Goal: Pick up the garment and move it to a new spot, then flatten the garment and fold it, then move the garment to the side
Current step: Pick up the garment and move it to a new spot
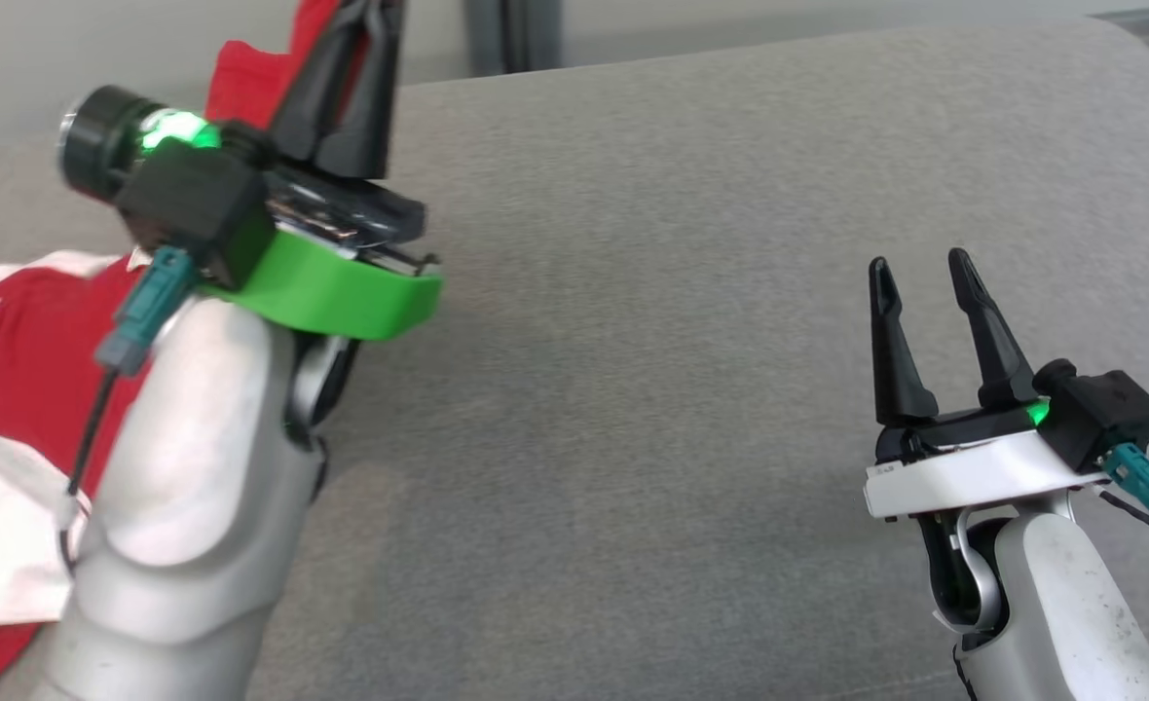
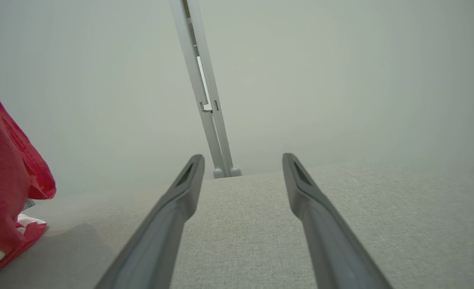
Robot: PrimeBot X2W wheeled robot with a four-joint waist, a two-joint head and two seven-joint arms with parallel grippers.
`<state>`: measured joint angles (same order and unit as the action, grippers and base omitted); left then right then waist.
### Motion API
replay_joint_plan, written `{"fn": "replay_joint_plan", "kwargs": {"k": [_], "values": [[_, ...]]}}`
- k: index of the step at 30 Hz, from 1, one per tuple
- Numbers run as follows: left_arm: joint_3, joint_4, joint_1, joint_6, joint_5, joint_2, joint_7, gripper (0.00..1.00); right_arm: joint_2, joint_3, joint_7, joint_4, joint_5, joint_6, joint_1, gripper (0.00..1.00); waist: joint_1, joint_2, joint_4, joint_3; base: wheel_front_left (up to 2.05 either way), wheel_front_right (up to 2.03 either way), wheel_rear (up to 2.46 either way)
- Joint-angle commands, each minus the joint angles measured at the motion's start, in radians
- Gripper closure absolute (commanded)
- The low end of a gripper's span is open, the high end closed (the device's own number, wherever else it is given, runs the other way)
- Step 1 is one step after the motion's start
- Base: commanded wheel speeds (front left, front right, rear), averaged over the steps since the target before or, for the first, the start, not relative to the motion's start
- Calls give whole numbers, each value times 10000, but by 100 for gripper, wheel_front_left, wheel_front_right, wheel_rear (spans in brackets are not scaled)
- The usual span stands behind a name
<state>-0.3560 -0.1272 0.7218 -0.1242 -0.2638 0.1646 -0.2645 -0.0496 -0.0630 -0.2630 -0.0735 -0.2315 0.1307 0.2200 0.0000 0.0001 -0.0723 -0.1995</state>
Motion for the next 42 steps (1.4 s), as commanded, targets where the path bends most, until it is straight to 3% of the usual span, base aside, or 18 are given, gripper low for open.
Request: {"fn": "replay_joint_plan", "kwargs": {"k": [1, 11, 18, 19, 20, 24, 29, 34, 42], "values": [[-185, -104, 227, -46, -115, -257, 0, 100, -16, 49, -28, 46, -78, 1, 133, 0, 0, -1, -1253, -377, 0, 0, 0], [-1390, -1078, 1160, 74, -208, -1075, 0, 100, -12, -75, -28, 97, -589, 1, 310, 0, 0, -1, -3094, -985, 0, 0, 0], [-2314, -1401, 1503, 488, -816, -1123, 3, 100, -7, -220, -28, 111, -758, 1, 251, 0, 0, -1, -3653, -1142, 0, 0, 0], [-2535, -1618, 1485, 541, -882, -1118, 3, 55, -7, -214, -28, 104, -756, 1, 228, 0, 0, -1, -3650, -1122, 0, 0, 0], [-2693, -1832, 1433, 547, -985, -1108, 3, 0, -6, -193, -28, 91, -745, 1, 196, 0, 0, -1, -3625, -1086, 0, 0, 0], [-2973, -2144, 1273, 620, -1272, -1109, -2, 0, -6, -107, -28, 72, -671, 1, 139, 0, 0, -1, -3277, -869, 0, 0, 0], [-2734, -2097, 894, 656, -1257, -1119, -2, 0, -18, -34, -28, 16, -383, 1, -7, 0, 0, -1, -2354, -379, 0, 0, 0], [-2015, -1993, 211, 647, -1043, -1048, 0, 0, -16, -127, -28, 38, -101, 1, -129, 0, 0, -1, -1259, 132, 0, 0, 0], [-452, -1338, -1864, 507, -681, -470, 1, 0, -30, -304, -28, 123, 551, 1, -483, 0, 0, -1, 460, 831, 0, 0, 0]]}}
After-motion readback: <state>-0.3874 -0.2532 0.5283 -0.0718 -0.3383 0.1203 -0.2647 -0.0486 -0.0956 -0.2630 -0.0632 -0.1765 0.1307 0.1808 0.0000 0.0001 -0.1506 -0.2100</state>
